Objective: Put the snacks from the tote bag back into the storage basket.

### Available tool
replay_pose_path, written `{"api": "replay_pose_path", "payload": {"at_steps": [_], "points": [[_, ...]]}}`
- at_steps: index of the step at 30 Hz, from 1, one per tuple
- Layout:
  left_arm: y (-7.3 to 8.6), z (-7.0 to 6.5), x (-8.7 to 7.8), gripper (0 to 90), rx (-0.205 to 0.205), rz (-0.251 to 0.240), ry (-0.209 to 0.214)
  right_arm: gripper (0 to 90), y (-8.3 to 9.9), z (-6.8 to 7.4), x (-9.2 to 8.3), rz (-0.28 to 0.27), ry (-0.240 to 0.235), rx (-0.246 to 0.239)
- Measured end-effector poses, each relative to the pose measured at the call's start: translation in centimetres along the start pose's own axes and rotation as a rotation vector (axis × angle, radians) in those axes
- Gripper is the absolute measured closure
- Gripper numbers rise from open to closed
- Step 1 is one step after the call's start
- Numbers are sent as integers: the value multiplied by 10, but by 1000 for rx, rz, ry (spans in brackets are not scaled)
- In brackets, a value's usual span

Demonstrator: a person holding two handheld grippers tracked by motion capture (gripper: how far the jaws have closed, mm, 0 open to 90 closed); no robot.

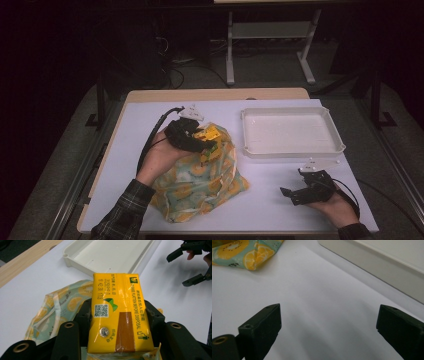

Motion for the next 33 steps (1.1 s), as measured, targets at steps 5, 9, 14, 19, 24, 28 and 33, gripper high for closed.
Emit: {"api": "replay_pose_path", "payload": {"at_steps": [5, 9, 14, 19, 24, 28, 33], "points": [[-8, 0, 0, 514, 0, -10, 3, 55, 0, 0, 0, 1, -1, -4], [-14, -1, 0, 514, -4, -16, 9, 54, 0, 1, 0, -2, -3, -4], [-23, -2, 2, 515, -10, -27, 15, 55, 0, 1, 0, -1, -5, -3], [-32, -4, 5, 515, -15, -39, 21, 55, -1, 1, 0, -4, -6, -9], [-42, -4, 9, 515, -12, -42, 19, 54, 0, 1, 0, -5, -7, -9], [-49, -6, 12, 515, -12, -51, 19, 54, -1, 1, 0, -7, -7, -10], [-59, -9, 17, 514, -5, -65, 18, 55, -1, 2, 0, -8, -10, -8]]}}
Point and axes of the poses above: each handheld gripper's, and its own axes: x roughly forward along the jaws, y roughly out of its underside, z roughly to its left, the point moved 7 cm from there along x, roughly forward along the jaws, and after that the axes turned 15 degrees about z, right-handed, at the moved point
